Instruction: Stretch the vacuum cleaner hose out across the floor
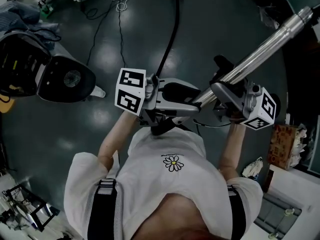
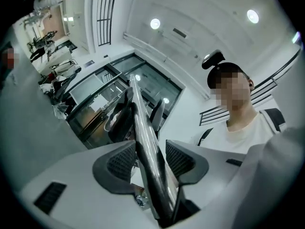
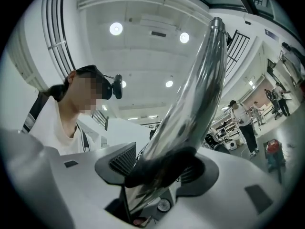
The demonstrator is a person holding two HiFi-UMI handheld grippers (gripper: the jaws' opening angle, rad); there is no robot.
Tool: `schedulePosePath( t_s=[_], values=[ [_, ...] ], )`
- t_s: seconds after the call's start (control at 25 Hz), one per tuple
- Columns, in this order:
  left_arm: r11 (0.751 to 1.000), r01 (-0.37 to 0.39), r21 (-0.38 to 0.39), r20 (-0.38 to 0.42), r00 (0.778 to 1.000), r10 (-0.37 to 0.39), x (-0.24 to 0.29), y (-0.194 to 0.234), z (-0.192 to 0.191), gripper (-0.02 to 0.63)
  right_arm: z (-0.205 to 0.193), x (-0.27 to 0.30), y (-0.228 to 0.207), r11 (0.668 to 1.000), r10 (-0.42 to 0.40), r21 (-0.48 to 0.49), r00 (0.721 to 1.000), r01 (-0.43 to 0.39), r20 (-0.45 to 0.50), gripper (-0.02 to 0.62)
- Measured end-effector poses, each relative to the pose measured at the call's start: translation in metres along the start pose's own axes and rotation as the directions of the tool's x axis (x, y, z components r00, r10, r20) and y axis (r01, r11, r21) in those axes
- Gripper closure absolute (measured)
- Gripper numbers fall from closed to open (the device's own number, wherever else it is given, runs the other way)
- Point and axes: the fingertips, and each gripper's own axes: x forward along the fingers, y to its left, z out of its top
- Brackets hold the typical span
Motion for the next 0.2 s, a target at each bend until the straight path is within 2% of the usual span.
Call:
schedulePosePath(
  t_s=[0.2],
  values=[
    [0.998,-0.044,0.044,-0.037,0.998,0.046,0.0033,-0.0037,-0.0060,0.423,-0.0054,0.0038,0.0044,1.000,0.000,0.004,1.000,0.000,-0.024,0.348]
  ],
)
